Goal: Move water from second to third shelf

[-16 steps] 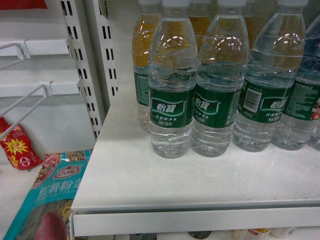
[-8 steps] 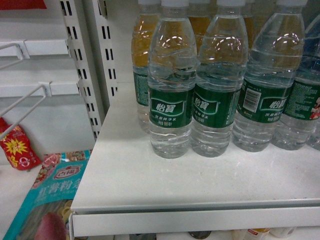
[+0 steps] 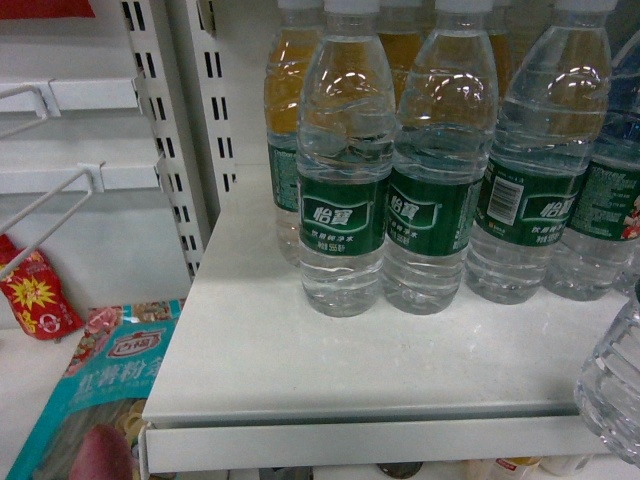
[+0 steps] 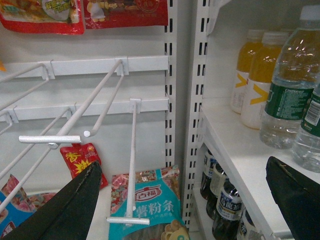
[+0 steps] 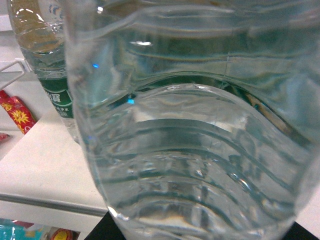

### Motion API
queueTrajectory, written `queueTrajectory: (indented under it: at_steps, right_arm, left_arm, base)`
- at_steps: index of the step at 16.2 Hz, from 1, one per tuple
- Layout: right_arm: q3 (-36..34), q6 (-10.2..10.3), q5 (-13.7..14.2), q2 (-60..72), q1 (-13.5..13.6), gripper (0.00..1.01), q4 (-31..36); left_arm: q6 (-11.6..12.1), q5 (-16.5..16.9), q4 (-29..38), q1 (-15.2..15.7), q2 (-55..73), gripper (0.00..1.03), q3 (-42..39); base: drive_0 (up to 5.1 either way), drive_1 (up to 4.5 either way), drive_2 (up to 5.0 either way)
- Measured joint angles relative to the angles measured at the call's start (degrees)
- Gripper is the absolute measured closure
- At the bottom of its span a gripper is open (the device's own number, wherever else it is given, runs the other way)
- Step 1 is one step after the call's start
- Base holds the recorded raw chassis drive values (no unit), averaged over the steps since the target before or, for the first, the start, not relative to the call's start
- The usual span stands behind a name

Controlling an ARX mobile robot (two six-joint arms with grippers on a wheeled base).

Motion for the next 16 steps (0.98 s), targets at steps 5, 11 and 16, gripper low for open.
queueTrajectory:
  at_steps: [5, 11, 16]
  right_arm:
    - [5.27, -3.82, -0.07, 10.86, -0.96, 0.63, 5.49]
    - [9.31, -4.31, -0.46, 18.51, -1.88, 0.63, 7.15]
    - [10.23, -4.13, -0.02, 21.92, 0.04, 0.63, 8.07]
  left_arm:
    - [0.0, 0.0, 0.0, 0.0, 0.0, 0.05, 0.0]
    - [0.0, 0.0, 0.0, 0.0, 0.0, 0.05, 0.0]
    - [0.0, -0.02, 0.0, 0.0, 0.0, 0.05, 0.0]
  base:
    - [-5.0, 2.37, 2.4]
    - [-5.0, 2.37, 2.4]
    - [-5.0, 2.37, 2.4]
